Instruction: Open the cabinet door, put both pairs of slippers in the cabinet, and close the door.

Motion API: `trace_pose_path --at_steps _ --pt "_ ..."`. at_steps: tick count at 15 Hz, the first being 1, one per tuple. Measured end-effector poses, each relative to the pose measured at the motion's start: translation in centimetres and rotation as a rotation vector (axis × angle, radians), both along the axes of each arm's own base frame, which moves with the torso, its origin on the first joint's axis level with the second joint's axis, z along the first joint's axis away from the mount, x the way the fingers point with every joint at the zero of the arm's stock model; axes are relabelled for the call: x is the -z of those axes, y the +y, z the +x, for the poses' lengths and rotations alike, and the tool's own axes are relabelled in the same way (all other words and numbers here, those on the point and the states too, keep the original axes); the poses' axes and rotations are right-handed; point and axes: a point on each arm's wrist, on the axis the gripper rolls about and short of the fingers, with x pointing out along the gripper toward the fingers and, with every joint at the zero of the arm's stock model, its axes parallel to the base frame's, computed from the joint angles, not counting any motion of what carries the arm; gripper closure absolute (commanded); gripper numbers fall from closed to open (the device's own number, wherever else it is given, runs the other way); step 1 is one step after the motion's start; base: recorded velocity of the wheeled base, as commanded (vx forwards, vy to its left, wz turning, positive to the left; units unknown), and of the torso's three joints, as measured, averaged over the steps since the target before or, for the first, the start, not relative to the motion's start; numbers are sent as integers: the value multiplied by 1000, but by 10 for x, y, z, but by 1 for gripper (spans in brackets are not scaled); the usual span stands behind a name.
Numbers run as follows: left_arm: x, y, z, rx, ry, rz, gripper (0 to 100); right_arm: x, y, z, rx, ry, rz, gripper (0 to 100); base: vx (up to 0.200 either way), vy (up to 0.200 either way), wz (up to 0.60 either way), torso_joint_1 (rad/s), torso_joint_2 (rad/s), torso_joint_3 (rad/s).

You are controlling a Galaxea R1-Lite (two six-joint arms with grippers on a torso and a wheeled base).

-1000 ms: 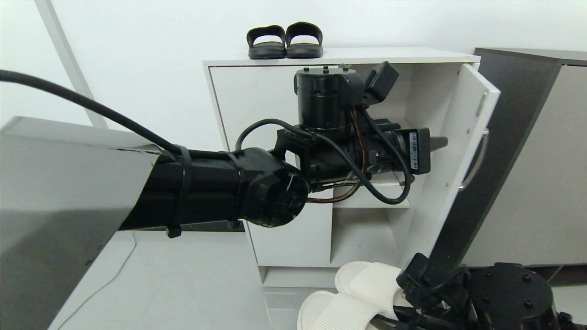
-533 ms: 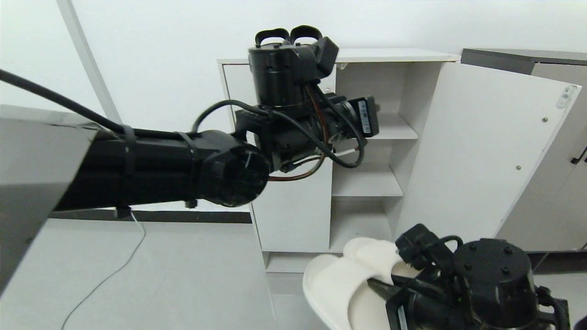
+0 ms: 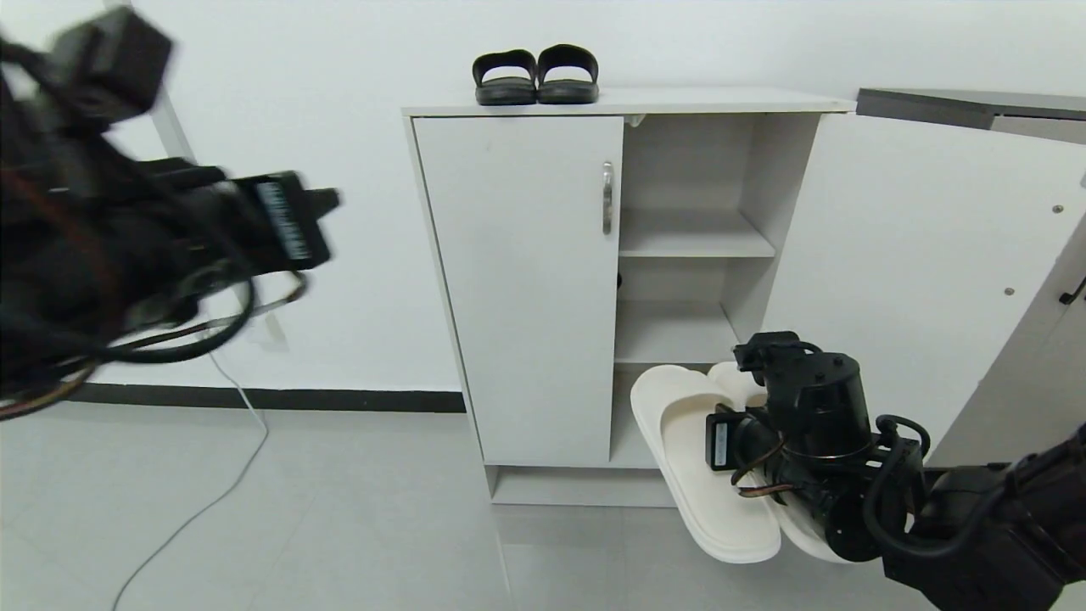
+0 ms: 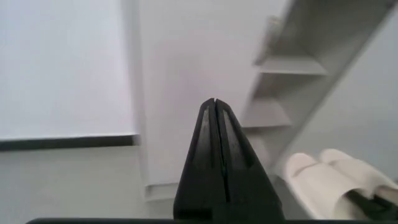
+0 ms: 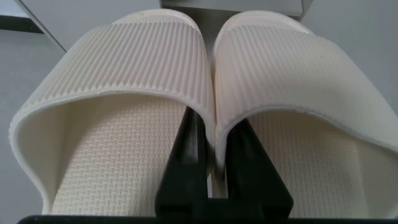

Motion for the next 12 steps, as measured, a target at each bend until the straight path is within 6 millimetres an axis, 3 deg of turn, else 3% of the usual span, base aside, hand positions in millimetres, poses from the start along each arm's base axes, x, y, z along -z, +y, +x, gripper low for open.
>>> trace_pose_path --at_steps 3,4,6,8,10,12 --pt "18 69 -105 -238 -9 5 100 3 0 2 3 7 -7 100 0 0 0 0 0 0" --pt "35 83 -139 -310 -10 9 100 4 1 1 -1 8 -8 100 0 0 0 0 0 0" --pt "80 93 -189 -427 -4 24 100 5 3 -2 -5 10 -13 100 0 0 0 0 0 0" --pt "141 93 -212 -466 43 55 100 6 4 -5 -14 13 -16 100 0 0 0 0 0 0" --pt "188 91 -215 -429 44 64 100 7 5 -6 -18 16 -19 100 0 0 0 0 0 0" --pt "211 88 -211 -320 -24 63 100 8 4 -6 -18 17 -19 100 0 0 0 0 0 0"
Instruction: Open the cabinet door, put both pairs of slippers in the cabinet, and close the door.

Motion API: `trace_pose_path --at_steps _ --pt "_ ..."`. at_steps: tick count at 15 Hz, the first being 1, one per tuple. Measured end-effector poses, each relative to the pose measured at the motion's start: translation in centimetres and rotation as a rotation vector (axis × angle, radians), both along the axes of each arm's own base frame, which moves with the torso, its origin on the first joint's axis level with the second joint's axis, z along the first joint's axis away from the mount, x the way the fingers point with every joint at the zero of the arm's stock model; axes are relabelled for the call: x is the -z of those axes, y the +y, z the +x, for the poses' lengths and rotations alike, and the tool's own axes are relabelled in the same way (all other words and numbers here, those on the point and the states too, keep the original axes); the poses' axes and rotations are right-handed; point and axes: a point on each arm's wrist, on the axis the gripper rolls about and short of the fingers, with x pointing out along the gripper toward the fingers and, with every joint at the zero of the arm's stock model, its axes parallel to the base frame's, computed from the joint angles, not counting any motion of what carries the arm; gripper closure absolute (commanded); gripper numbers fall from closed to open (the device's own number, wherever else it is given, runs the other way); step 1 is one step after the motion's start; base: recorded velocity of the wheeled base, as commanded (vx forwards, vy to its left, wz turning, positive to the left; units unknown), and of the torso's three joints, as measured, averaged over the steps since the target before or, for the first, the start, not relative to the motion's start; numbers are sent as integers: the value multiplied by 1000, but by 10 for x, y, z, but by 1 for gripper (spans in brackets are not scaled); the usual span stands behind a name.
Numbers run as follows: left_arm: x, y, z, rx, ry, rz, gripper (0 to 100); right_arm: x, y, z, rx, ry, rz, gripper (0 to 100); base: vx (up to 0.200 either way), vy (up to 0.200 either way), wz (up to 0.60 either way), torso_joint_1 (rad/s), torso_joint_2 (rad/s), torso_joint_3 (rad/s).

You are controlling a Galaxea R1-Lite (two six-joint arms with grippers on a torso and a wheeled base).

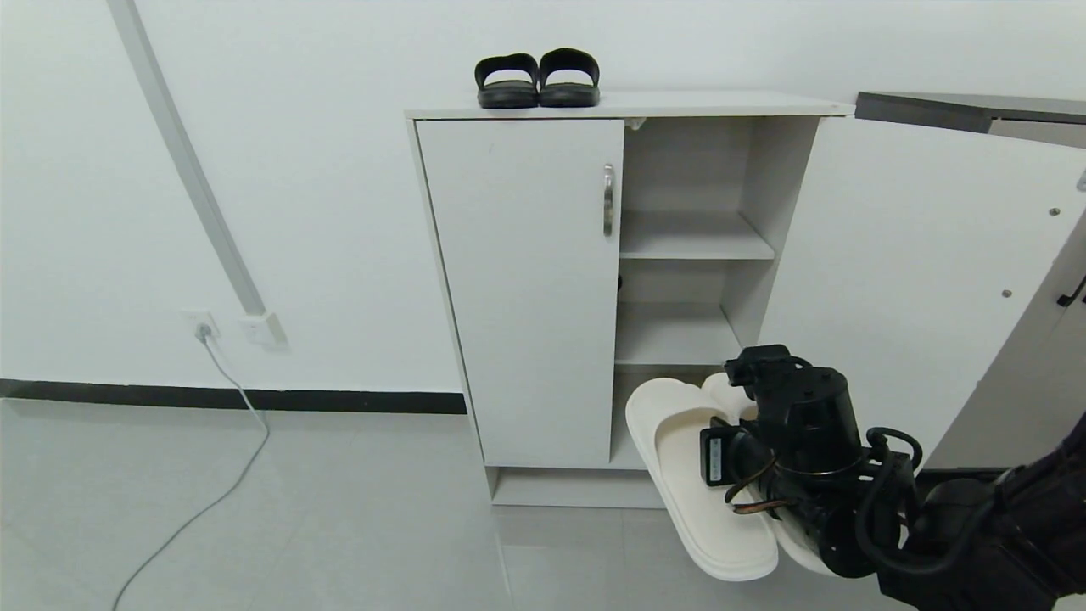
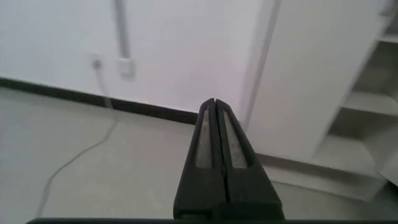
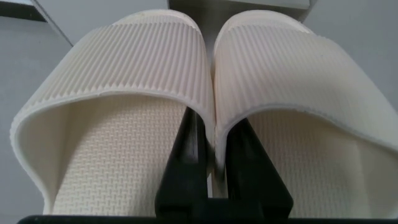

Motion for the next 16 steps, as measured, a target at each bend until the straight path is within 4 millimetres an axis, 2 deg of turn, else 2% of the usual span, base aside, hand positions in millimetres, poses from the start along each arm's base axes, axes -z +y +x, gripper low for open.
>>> trace_pose_path --at_steps 2,8,11,13,16 --pt "15 -3 1 119 40 24 100 0 2 -2 -8 1 2 100 0 0 0 0 0 0" --pt "20 -3 0 134 38 33 100 0 13 -5 -32 -6 2 100 0 0 0 0 0 0" --pt "20 -3 0 135 37 32 100 -5 28 11 84 -58 -7 100 0 0 0 0 0 0" --pt "20 -3 0 136 37 31 100 0 42 20 141 -44 -6 100 0 0 0 0 0 0" --pt "20 -3 0 135 37 31 100 7 52 28 166 -12 3 100 0 0 0 0 0 0"
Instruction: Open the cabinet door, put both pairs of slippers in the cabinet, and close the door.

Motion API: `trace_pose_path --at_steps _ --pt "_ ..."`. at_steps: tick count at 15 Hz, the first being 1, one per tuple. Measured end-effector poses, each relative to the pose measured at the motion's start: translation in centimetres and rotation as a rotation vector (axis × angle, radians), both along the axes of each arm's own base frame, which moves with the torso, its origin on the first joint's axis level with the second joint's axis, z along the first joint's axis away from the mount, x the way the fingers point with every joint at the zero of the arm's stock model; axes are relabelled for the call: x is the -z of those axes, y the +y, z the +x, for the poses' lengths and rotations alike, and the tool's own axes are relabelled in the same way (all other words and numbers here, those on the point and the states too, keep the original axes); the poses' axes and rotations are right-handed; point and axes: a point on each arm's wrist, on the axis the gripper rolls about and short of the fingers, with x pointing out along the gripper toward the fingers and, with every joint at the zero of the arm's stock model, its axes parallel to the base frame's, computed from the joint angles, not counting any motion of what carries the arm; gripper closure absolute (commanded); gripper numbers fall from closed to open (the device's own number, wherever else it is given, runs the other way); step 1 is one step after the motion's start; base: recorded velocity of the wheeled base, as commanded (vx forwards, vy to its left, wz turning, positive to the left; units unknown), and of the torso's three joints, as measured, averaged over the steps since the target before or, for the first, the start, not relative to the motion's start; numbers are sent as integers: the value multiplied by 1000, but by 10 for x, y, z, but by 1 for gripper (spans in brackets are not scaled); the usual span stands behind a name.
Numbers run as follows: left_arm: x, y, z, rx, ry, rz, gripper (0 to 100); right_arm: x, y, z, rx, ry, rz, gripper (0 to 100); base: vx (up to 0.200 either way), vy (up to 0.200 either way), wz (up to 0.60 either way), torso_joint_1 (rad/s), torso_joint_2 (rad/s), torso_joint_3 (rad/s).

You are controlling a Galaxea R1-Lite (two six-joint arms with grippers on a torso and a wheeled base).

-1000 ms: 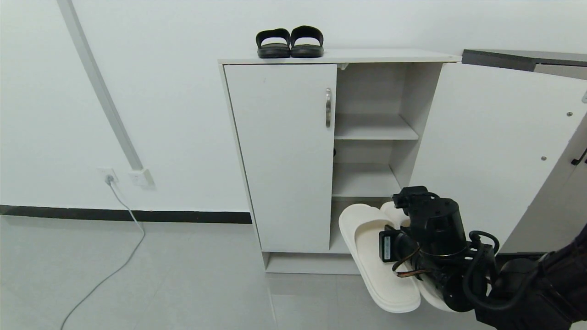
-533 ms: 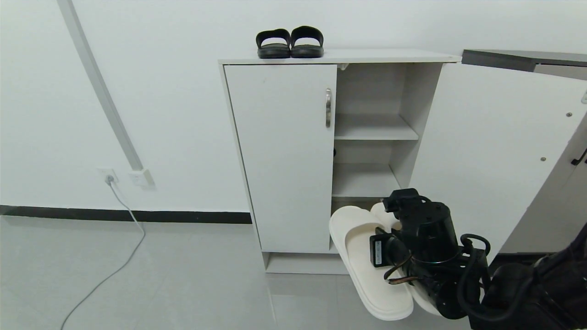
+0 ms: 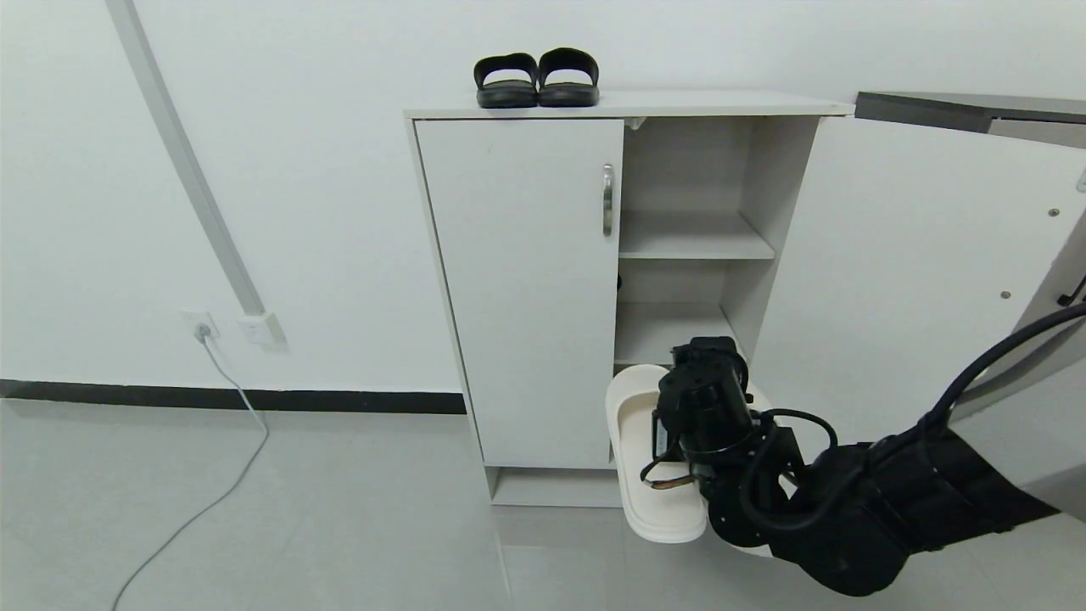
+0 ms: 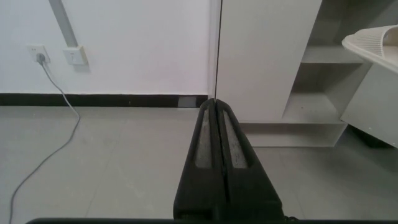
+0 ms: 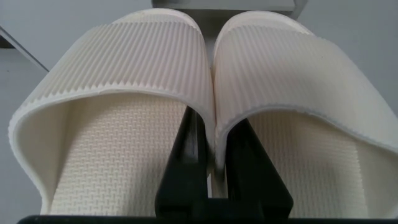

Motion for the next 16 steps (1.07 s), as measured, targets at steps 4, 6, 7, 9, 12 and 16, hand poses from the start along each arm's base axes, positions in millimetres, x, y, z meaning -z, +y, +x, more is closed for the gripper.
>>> trace_pose_path --at_steps 4,6,7,9,12,16 --pt "0 0 0 4 0 3 100 4 0 4 9 7 -7 100 200 0 0 1 4 2" --pt "0 0 0 4 0 4 100 6 0 5 8 9 -11 100 200 0 0 5 0 2" --pt "0 0 0 4 0 4 100 6 1 4 6 8 -10 100 200 0 0 7 2 2" --pt "0 0 0 4 1 4 100 6 0 5 10 10 -11 100 100 0 0 1 1 -1" --pt "0 0 0 4 2 4 100 9 0 3 5 13 -14 100 0 0 0 0 0 0" --pt "0 0 0 4 1 4 100 11 2 -1 -10 -2 -9 100 0 -50 0 -1 -1 1"
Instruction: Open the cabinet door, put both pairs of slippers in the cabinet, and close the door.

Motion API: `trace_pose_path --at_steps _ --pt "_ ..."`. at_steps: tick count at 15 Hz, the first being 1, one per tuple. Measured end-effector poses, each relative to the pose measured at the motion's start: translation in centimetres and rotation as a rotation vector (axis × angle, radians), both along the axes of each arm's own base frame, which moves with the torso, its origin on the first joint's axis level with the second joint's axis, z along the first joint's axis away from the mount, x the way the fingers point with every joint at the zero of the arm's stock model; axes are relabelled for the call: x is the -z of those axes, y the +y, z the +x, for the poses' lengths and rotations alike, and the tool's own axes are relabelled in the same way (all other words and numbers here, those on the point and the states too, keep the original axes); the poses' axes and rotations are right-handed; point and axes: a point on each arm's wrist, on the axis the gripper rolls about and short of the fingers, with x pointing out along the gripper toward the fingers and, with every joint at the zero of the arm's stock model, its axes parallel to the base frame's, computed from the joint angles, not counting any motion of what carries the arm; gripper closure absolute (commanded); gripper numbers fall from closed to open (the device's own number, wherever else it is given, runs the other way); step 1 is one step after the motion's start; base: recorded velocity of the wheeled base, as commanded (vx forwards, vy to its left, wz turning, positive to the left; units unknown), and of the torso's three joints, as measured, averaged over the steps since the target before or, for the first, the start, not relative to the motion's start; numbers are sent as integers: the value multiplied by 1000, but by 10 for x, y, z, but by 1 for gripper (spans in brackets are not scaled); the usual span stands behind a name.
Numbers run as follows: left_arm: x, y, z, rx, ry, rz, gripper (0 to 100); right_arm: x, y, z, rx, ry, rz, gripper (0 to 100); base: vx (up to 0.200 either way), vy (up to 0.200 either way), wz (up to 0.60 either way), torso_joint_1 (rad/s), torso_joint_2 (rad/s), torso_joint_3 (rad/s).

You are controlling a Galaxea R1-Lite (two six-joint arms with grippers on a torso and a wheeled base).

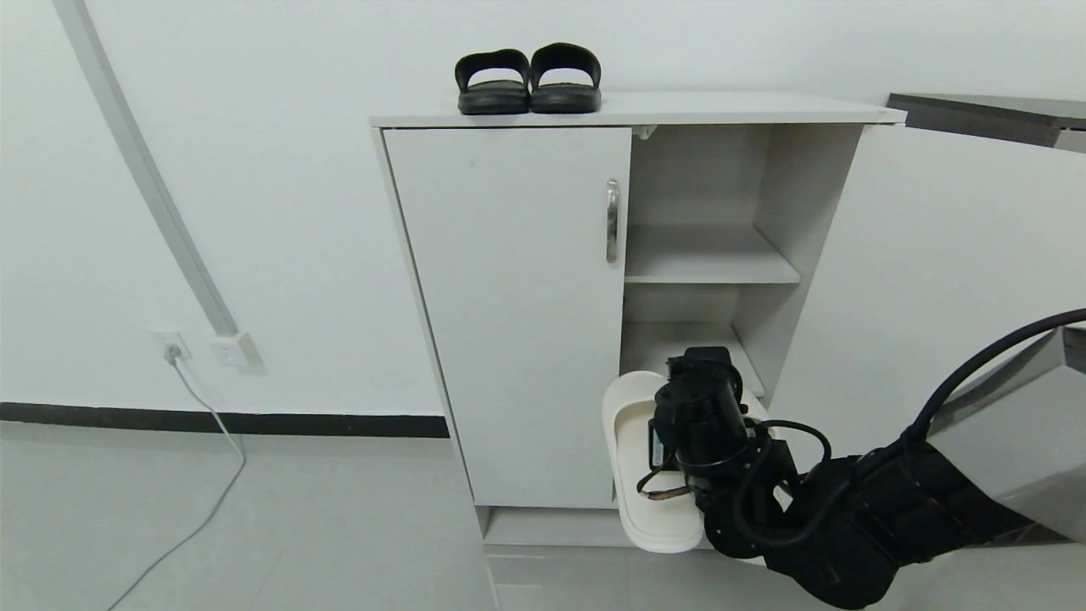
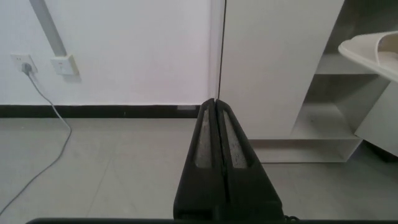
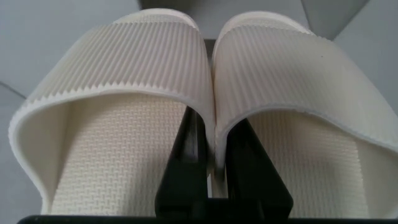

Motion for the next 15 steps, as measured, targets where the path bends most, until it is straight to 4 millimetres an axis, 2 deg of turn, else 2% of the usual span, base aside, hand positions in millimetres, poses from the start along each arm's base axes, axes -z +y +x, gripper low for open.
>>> trace_pose_path --at_steps 7,12,15 --pt "0 0 0 0 2 7 100 3 -1 -2 -3 10 -12 100 0 -200 0 -1 3 3" --pt "0 0 0 0 2 2 100 6 4 -3 -18 -1 1 100 0 0 0 0 0 0" --pt "0 0 0 0 2 1 100 11 16 -7 -60 -5 3 100 0 0 0 0 0 0"
